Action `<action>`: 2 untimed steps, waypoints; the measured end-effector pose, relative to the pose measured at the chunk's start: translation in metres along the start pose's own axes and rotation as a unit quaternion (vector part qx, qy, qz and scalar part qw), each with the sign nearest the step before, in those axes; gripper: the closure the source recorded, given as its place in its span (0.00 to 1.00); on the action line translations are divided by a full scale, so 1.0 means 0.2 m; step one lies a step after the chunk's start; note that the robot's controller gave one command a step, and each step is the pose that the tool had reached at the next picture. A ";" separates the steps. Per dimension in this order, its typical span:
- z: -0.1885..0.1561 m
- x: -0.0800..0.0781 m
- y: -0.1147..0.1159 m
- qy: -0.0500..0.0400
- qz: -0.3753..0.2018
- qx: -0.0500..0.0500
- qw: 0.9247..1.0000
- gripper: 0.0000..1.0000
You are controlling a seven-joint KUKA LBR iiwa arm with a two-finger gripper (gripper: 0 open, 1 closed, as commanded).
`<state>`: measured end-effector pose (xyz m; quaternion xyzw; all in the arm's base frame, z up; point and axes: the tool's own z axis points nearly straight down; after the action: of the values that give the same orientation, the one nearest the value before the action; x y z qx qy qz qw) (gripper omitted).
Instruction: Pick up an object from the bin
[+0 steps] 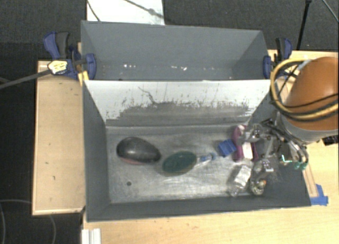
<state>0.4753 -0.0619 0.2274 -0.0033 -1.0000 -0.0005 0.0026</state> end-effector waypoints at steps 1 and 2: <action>0.75 -0.28 0.14 0.000 -0.043 0.000 0.999 0.00; 0.73 -0.29 0.14 -0.003 -0.045 0.001 0.999 1.00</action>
Offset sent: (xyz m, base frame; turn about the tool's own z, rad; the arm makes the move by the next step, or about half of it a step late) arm 0.0570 0.0275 -0.1465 -0.0846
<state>0.5328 -0.0344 0.0812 0.0413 -0.9991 0.0000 -0.0007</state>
